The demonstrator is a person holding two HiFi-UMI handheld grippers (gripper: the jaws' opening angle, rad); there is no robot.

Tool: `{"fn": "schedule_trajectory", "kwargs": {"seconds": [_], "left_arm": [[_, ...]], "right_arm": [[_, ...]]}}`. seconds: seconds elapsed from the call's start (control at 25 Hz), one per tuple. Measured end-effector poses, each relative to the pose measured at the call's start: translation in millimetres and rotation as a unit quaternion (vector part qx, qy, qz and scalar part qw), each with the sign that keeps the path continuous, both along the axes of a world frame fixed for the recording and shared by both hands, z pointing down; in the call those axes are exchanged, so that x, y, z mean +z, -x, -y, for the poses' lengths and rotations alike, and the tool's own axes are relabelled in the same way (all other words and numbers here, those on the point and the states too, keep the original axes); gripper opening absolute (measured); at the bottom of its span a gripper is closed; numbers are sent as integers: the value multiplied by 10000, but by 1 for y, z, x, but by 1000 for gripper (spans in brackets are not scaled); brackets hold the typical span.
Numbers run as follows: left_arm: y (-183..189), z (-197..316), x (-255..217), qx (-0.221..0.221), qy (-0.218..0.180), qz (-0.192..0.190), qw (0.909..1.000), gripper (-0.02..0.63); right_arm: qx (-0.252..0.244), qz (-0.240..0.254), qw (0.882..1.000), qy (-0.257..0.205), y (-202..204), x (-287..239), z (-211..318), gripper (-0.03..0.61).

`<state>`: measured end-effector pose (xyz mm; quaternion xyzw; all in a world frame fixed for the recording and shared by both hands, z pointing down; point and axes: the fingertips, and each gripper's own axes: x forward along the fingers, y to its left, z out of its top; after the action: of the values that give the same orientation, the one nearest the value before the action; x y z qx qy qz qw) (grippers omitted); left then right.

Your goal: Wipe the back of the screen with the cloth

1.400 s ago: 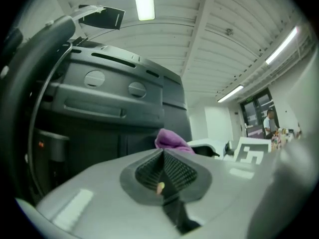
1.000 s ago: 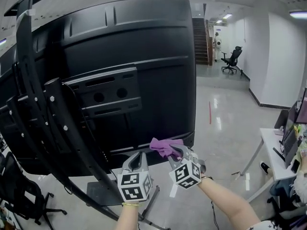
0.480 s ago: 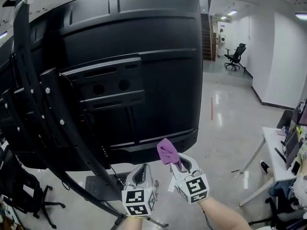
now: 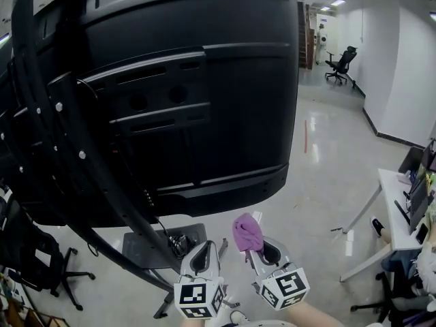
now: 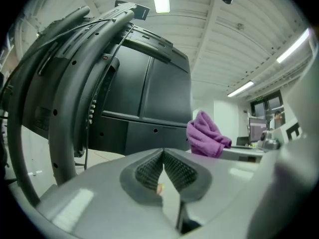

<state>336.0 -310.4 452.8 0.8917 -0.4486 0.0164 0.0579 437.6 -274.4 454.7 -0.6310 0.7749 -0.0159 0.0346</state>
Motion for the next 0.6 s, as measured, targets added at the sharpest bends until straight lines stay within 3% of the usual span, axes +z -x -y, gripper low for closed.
{"fn": "schedule_trajectory", "kwargs": {"seconds": [0.6], "left_arm": [[8,-7,-9,-60,-25,-120,9999,7]], "right_arm": [[-20,-134,9999,15,5,-1,-13,55]]}}
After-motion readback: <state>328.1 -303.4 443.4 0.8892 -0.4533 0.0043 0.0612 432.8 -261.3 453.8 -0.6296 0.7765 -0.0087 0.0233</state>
